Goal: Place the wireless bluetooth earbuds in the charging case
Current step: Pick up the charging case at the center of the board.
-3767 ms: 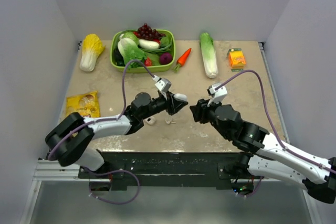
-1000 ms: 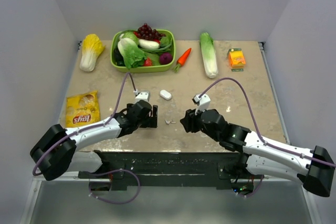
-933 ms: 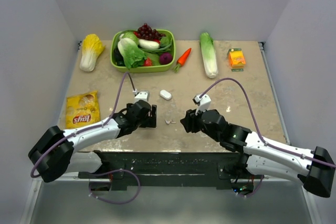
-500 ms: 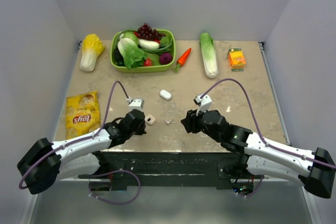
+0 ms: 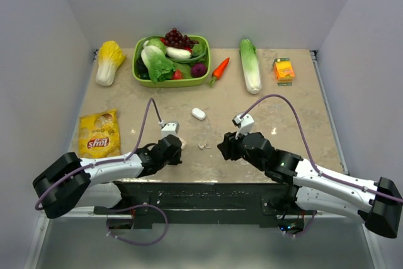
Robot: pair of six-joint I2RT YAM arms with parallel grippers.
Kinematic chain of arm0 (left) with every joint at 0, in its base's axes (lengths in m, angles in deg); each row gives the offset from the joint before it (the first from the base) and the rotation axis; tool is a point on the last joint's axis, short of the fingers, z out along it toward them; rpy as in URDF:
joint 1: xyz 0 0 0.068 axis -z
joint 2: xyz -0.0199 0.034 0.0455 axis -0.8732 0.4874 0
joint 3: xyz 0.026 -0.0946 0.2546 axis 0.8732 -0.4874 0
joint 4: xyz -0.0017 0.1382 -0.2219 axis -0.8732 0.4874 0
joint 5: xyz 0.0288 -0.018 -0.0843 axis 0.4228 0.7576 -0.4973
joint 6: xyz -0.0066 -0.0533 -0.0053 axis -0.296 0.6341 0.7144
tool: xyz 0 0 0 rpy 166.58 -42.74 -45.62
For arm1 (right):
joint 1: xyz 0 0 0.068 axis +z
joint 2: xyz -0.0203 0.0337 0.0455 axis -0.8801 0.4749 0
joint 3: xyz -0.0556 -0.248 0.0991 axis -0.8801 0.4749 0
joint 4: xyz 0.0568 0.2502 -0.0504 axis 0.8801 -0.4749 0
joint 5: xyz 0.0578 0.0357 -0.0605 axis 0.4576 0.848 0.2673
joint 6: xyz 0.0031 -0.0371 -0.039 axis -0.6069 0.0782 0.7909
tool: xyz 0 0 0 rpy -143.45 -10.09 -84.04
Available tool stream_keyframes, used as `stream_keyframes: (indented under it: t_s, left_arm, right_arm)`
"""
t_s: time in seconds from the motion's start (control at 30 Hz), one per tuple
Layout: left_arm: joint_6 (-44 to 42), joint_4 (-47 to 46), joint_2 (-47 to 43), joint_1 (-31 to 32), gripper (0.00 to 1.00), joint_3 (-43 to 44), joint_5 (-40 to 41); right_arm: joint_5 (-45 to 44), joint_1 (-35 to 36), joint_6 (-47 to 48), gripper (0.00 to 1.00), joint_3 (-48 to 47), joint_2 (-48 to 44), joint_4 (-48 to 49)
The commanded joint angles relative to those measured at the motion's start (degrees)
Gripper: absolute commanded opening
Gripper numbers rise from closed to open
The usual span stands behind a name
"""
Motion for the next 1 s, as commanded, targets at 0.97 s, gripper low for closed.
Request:
stream_keyframes:
  t_s: [0.97]
  left_arm:
    - [-3.2, -3.3, -1.4, 2.4, 0.07, 1.6, 2.3]
  right_arm:
    - [0.0, -0.1, 0.2, 0.49, 1.2, -1.4, 0.1]
